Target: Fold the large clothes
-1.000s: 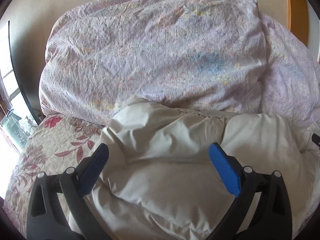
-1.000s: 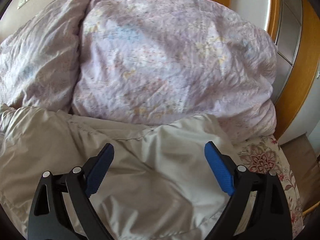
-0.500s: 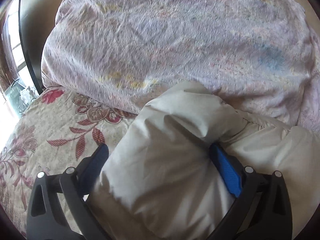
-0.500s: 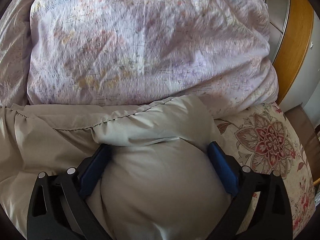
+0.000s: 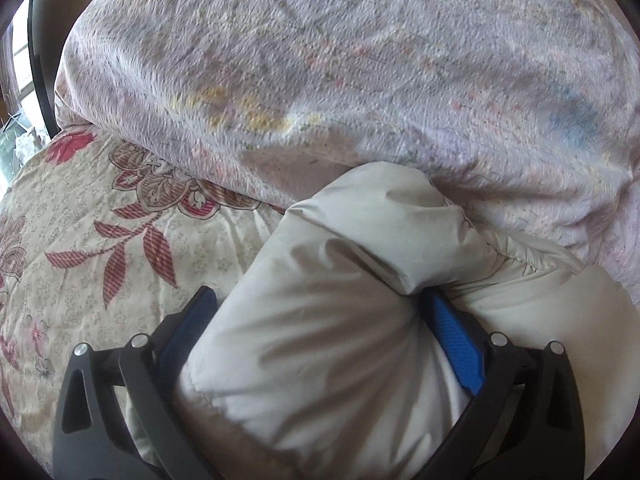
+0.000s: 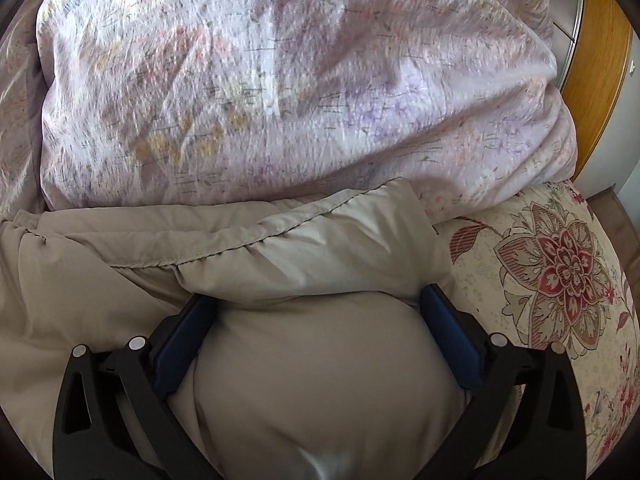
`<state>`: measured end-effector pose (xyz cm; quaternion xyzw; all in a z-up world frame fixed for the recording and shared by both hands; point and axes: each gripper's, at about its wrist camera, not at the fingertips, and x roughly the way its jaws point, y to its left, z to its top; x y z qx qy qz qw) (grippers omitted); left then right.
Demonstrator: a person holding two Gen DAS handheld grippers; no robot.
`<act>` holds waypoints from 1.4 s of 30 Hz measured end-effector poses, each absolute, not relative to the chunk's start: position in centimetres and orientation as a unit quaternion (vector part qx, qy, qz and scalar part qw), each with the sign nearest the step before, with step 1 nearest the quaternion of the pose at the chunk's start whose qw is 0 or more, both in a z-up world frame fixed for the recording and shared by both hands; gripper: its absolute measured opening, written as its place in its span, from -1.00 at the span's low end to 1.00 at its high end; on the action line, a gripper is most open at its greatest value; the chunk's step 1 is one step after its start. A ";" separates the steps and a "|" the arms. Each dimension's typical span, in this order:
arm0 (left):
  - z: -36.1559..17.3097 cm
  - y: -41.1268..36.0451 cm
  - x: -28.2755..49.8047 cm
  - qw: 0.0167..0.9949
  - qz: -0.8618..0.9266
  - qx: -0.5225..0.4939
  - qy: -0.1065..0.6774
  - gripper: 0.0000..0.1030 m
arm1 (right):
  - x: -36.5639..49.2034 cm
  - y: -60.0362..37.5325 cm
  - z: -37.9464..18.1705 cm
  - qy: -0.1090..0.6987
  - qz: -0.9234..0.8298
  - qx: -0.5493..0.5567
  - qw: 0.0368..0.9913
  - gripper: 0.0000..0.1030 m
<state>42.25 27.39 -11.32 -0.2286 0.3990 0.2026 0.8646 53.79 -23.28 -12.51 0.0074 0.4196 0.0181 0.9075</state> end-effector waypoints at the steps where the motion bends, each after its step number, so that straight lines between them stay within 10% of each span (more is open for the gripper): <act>1: -11.4 27.6 42.2 0.865 0.203 -0.229 0.398 0.97 | 53.9 -23.2 -12.6 0.420 0.018 0.008 0.907 0.97; 33: -9.7 29.4 35.2 0.867 0.237 -0.253 0.358 0.93 | 51.1 -27.4 -12.2 0.387 0.016 0.047 0.921 0.97; 42: -6.0 29.0 23.6 0.879 0.161 -0.312 0.323 0.93 | 40.6 -33.9 -9.5 0.379 0.023 0.256 0.889 0.96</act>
